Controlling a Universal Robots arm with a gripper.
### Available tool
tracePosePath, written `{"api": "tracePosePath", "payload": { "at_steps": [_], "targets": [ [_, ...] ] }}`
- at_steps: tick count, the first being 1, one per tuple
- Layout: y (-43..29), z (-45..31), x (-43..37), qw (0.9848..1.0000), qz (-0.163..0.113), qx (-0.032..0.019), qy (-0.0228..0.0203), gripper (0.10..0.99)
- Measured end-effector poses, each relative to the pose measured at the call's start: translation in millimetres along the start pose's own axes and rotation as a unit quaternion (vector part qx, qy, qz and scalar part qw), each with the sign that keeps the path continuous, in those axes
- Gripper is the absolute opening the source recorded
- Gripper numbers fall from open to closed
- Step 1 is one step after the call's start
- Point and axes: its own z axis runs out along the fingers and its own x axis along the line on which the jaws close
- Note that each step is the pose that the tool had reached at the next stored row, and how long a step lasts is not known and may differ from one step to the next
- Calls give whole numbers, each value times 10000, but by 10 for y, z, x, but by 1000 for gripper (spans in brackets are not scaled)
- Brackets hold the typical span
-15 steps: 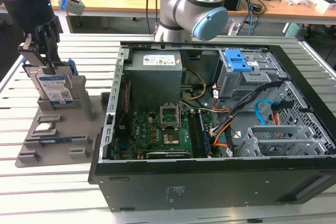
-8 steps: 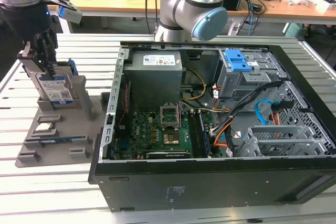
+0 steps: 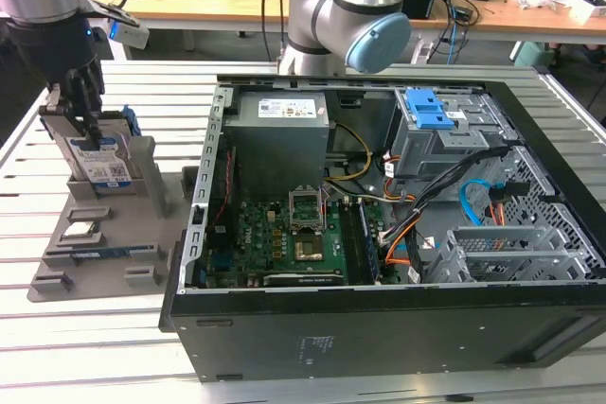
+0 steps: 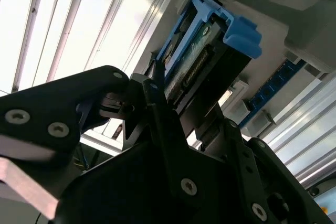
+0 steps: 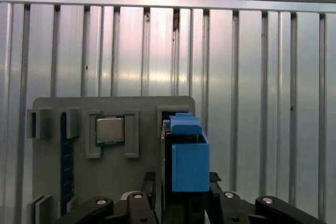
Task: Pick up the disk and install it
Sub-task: 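Pick up the disk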
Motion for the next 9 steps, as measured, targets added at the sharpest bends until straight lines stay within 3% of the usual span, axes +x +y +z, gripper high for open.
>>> {"api": "tracePosePath", "payload": {
  "at_steps": [9],
  "targets": [
    [0, 1, 0, 10000, 0, 0, -9, 463]
  ]
}}
